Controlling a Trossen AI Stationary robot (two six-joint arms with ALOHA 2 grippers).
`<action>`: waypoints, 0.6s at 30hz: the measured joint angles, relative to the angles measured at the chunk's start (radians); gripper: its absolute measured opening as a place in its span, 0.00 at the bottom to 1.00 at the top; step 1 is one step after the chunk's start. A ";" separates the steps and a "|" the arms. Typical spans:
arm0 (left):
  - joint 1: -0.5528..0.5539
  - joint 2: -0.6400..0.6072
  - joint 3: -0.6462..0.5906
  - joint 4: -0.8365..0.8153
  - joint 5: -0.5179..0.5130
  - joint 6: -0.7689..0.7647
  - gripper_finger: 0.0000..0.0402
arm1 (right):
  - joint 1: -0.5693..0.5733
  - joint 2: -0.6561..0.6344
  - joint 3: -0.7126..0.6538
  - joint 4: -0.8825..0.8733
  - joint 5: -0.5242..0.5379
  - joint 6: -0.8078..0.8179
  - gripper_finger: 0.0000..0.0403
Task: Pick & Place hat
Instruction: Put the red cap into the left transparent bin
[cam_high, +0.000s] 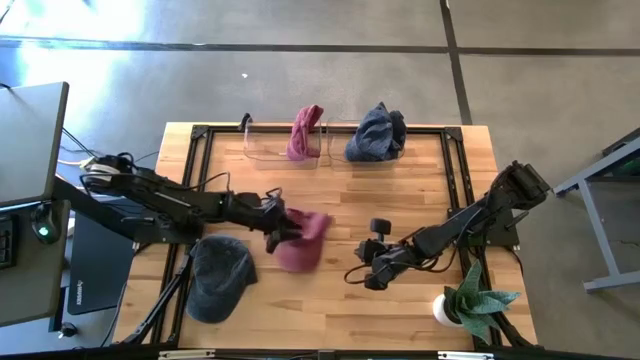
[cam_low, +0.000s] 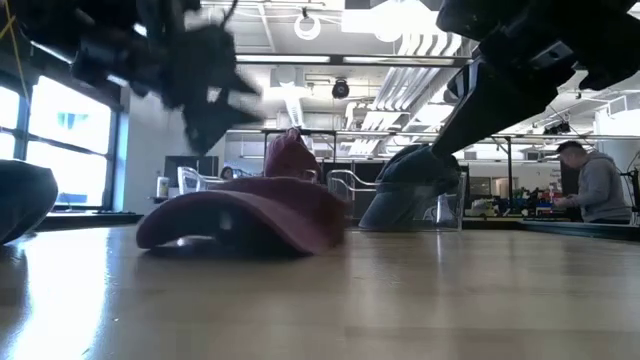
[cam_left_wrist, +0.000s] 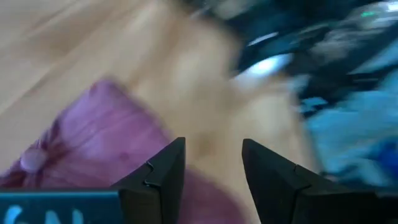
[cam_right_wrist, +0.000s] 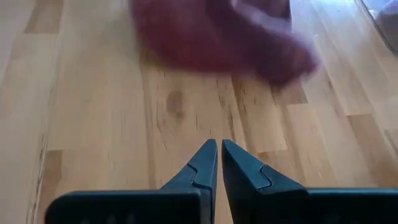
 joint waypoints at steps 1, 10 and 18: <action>-0.002 -0.002 0.014 0.030 0.030 0.024 0.38 | 0.000 -0.001 0.000 0.001 0.001 0.000 0.05; -0.055 -0.009 0.111 -0.234 -0.087 0.155 0.38 | -0.048 -0.001 0.000 0.033 0.029 0.000 0.17; -0.059 0.120 0.110 -0.231 -0.242 0.179 0.38 | -0.353 0.046 0.000 0.225 -0.243 -0.007 0.47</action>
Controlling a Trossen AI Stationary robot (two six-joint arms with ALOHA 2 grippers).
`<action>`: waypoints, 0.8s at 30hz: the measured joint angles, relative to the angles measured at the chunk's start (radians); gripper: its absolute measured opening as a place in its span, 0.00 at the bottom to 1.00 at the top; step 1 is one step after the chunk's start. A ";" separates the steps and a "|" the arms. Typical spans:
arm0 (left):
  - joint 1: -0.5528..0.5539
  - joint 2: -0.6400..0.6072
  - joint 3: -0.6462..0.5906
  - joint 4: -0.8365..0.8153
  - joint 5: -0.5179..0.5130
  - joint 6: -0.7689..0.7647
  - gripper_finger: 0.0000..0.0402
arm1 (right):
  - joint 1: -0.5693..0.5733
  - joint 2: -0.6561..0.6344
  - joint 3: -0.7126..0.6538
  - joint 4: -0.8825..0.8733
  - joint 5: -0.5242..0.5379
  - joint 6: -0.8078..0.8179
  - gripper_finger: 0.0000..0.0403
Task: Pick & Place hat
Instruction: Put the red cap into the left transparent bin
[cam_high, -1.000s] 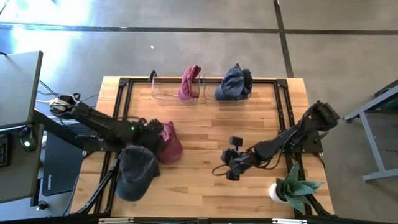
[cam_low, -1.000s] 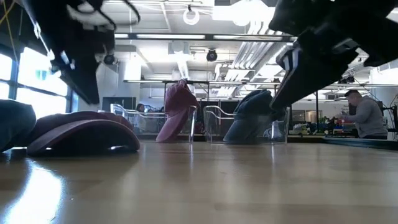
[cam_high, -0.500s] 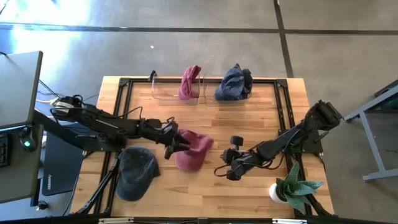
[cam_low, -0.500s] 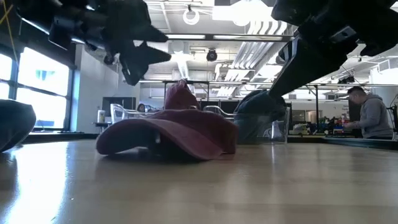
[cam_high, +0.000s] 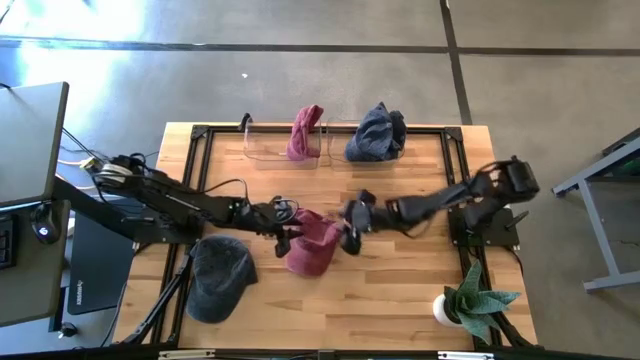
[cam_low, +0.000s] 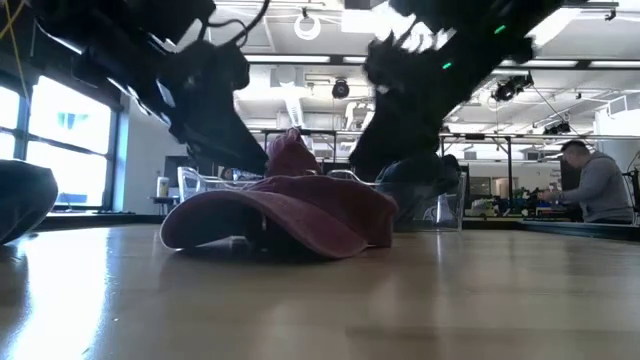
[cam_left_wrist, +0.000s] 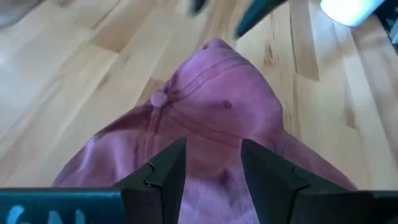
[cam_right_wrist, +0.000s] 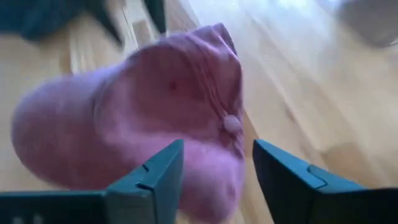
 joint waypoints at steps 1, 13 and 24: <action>-0.001 0.023 0.001 0.018 0.008 0.010 0.38 | -0.040 0.016 0.000 0.032 -0.065 0.007 0.49; -0.152 0.146 -0.001 0.160 -0.035 0.121 0.38 | -0.177 0.253 0.004 0.168 -0.529 0.102 0.51; -0.179 0.100 0.112 -0.008 -0.207 0.138 0.38 | -0.106 0.260 0.001 0.177 -0.529 -0.040 0.07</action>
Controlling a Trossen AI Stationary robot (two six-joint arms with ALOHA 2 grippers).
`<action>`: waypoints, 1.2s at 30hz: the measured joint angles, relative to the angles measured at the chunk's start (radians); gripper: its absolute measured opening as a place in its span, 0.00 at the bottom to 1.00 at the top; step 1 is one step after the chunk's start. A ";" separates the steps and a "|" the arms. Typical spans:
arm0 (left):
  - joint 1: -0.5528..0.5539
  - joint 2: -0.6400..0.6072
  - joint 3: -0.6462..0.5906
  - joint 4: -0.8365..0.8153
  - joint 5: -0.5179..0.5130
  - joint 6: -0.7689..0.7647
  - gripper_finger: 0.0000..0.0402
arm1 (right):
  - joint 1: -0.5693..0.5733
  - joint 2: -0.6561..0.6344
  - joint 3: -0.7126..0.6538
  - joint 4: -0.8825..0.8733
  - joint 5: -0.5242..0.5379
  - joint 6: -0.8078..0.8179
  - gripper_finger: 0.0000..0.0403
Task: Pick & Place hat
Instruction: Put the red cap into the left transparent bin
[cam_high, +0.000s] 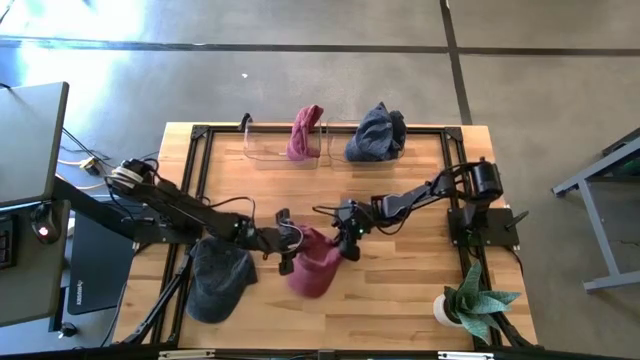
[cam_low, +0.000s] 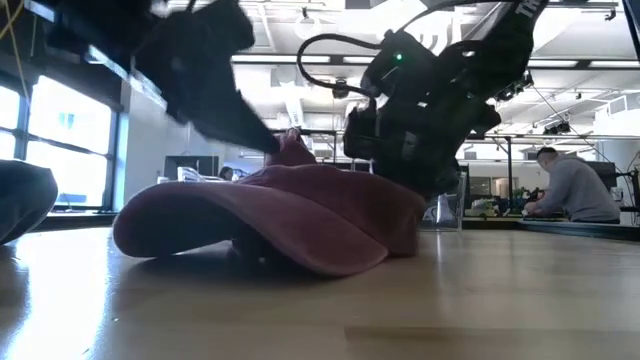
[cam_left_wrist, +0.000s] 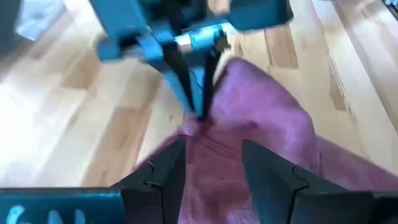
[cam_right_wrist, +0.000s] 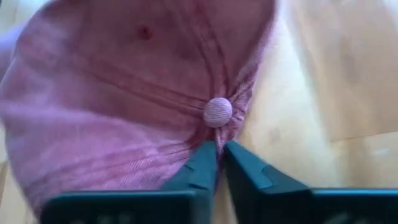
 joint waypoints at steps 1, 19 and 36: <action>-0.006 -0.008 0.029 -0.055 -0.025 0.000 0.38 | 0.006 0.000 -0.001 -0.001 -0.003 -0.017 0.04; -0.095 -0.012 0.276 -0.488 -0.300 -0.001 0.38 | 0.153 -0.438 -0.002 -0.222 0.487 -0.180 0.01; -0.320 -0.069 0.276 -0.449 -0.564 0.167 0.38 | 0.234 -0.476 0.002 -0.323 0.477 -0.389 0.00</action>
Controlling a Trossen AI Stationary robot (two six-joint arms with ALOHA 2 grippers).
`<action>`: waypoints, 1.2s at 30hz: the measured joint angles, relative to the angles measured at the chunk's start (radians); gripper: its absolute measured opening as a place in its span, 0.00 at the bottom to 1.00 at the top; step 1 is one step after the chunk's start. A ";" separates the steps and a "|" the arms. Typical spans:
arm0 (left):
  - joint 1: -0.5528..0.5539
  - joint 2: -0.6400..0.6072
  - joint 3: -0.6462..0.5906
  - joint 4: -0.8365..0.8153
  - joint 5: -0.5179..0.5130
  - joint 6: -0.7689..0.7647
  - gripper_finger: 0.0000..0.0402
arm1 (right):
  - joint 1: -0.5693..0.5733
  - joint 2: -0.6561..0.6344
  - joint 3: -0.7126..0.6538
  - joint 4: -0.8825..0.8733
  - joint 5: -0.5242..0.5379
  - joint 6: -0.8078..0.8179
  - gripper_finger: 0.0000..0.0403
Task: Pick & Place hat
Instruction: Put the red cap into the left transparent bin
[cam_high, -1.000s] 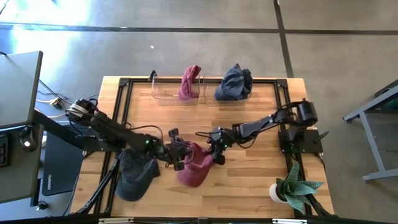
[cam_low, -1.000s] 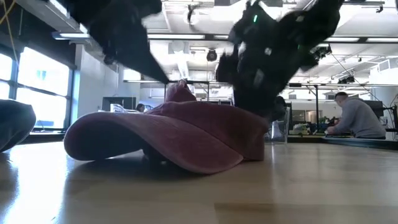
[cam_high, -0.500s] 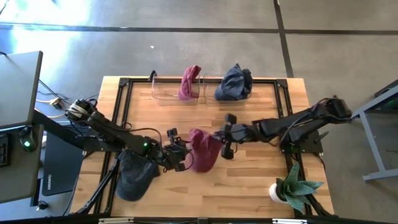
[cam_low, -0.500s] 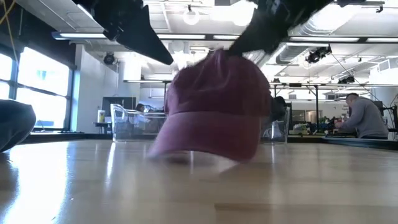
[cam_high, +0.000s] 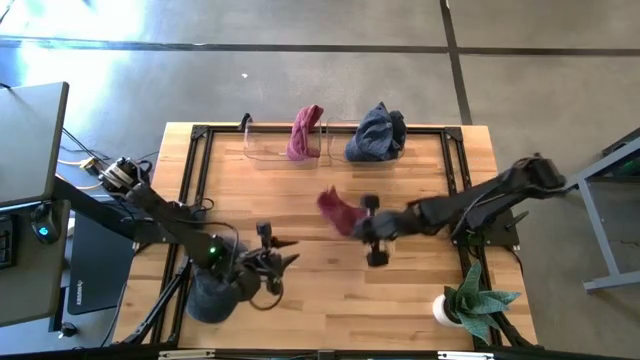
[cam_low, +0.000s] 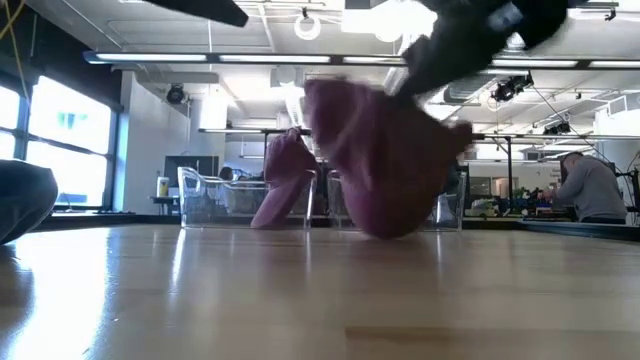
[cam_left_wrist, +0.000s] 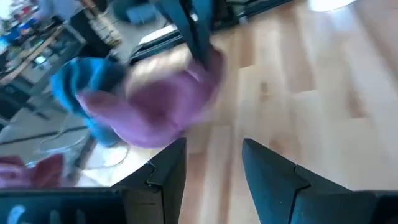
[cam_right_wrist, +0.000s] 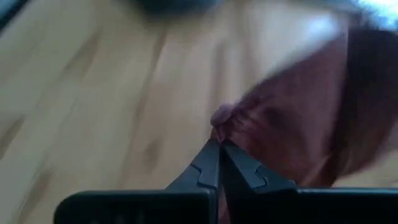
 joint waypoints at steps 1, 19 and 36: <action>-0.005 0.004 0.000 0.004 0.016 0.000 0.38 | 0.019 0.045 0.000 0.000 -0.017 0.015 0.01; 0.075 0.088 0.000 0.122 0.261 0.000 0.38 | 0.127 0.211 -0.001 0.140 -0.184 0.190 0.42; 0.380 0.368 0.062 0.124 0.513 -0.251 0.38 | 0.130 0.276 0.000 -0.168 0.070 0.402 0.01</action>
